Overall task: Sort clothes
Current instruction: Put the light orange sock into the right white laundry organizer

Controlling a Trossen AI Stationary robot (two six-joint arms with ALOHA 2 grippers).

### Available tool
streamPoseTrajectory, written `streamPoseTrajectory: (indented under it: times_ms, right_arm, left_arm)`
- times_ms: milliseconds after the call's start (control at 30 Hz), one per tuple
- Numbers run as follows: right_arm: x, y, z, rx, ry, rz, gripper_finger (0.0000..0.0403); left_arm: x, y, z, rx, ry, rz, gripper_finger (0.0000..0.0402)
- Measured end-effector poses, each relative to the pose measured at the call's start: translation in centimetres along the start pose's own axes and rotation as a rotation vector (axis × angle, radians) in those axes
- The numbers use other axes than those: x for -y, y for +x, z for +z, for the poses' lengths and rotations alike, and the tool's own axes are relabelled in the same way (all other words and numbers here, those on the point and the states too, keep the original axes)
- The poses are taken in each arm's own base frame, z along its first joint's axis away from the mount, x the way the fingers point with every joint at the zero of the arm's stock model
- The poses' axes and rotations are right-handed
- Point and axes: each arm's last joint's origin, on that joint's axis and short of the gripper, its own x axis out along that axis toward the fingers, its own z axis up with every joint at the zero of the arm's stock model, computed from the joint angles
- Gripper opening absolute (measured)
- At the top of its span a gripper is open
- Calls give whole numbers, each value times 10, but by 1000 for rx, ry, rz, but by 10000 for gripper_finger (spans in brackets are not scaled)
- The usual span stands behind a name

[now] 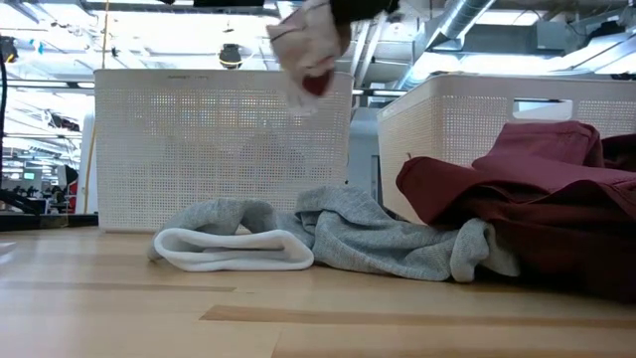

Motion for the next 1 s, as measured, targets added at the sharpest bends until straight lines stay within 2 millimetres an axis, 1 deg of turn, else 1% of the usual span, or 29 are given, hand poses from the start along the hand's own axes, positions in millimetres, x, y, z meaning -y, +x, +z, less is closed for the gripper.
streamPoseTrajectory:
  times_ms: [100, 167, 300, 467, 600, 733, 1000]
  right_arm:
    - [19, -10, 11, 17, 2, -54, 2]
    - [32, -18, 16, 26, 5, -90, 2]
    - [66, -31, 22, 27, 36, -151, 1]
    - [108, -49, 22, 18, 76, -205, 1]
    - [136, -63, 18, 7, 100, -237, 1]
    - [159, -76, 10, -26, 141, -264, 1]
    - [193, -92, -16, -151, 195, -318, 1]
  left_arm:
    - [0, -5, 2, 6, -10, 2, 167]
    - [1, -9, 2, -3, -17, -11, 179]
    - [2, -18, 1, -27, -22, -34, 184]
    - [2, -28, -1, -62, -46, -54, 184]
    - [0, -36, -2, -84, -78, -64, 184]
    - [0, -40, -5, -108, -96, -73, 185]
    - [0, -40, -5, -115, -99, -75, 185]
